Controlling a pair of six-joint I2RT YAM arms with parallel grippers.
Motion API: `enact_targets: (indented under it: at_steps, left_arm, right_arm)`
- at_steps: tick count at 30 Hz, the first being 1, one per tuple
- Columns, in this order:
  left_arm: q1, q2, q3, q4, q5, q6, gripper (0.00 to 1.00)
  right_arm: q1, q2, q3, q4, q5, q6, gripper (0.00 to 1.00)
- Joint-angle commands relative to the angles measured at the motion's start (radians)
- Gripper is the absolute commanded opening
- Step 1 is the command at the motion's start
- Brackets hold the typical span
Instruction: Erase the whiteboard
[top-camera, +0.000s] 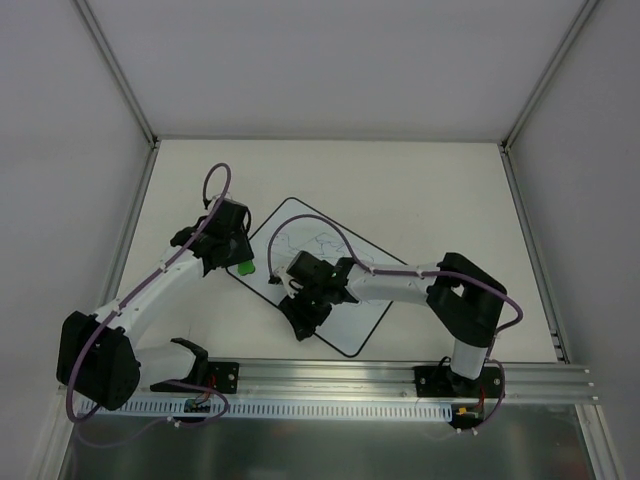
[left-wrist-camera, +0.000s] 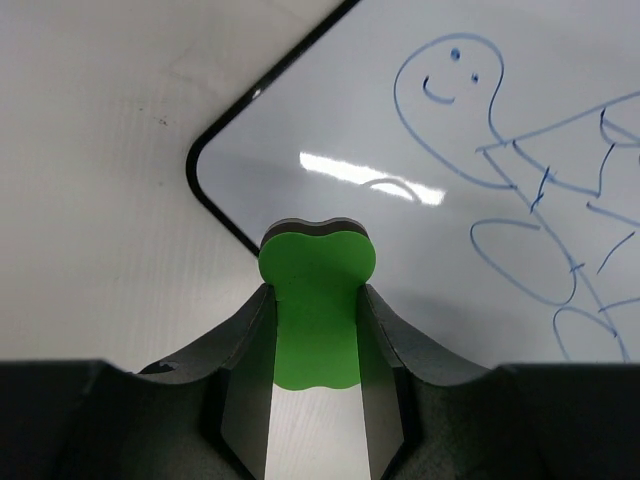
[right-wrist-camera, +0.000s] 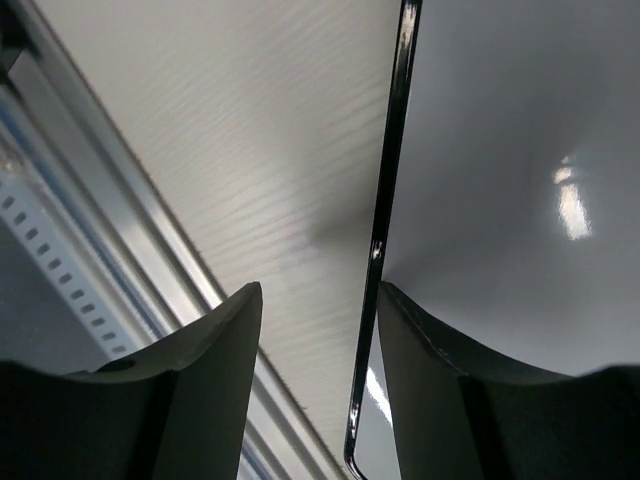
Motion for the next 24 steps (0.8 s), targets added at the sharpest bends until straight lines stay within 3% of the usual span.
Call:
enact_targets:
  at_steps: [1, 4, 8, 13, 18, 24]
  left_arm:
    - [0.02, -0.051, -0.019, -0.018, 0.009, 0.028, 0.08]
    - [0.023, -0.064, -0.025, -0.023, 0.021, 0.029, 0.08]
    - [0.021, -0.062, -0.019, -0.021, 0.059, 0.046, 0.08]
    - [0.02, -0.045, -0.002, -0.023, 0.111, 0.06, 0.09]
    - [0.011, 0.001, 0.019, -0.02, 0.134, 0.062, 0.11]
    - [0.0, 0.05, 0.065, -0.02, 0.14, 0.069, 0.11]
  right_arm:
    - [0.045, -0.014, 0.012, -0.098, -0.051, 0.035, 0.52]
    - [0.007, -0.08, -0.005, -0.098, 0.066, 0.059, 0.5]
    - [-0.116, -0.222, -0.037, -0.097, 0.155, 0.068, 0.54]
    - [-0.392, -0.384, -0.097, -0.098, 0.276, 0.075, 0.67]
    - [-0.714, -0.414, -0.203, -0.097, 0.302, 0.211, 0.68]
    - [-0.814, -0.346, -0.226, -0.092, 0.268, 0.233, 0.67]
